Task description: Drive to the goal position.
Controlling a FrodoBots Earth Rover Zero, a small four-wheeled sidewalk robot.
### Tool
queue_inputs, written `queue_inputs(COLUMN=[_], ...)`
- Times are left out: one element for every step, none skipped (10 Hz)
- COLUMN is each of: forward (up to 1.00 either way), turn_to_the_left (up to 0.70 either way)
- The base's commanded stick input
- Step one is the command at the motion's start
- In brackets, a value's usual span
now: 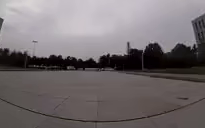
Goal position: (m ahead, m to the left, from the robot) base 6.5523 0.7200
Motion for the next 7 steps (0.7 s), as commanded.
queue_inputs(forward=[0.70, 0.70, 0.70, 0.70, 0.70, 0.70, 0.70], turn_to_the_left=[0.01, 0.01, 0.01, 0.01, 0.01, 0.01, 0.01])
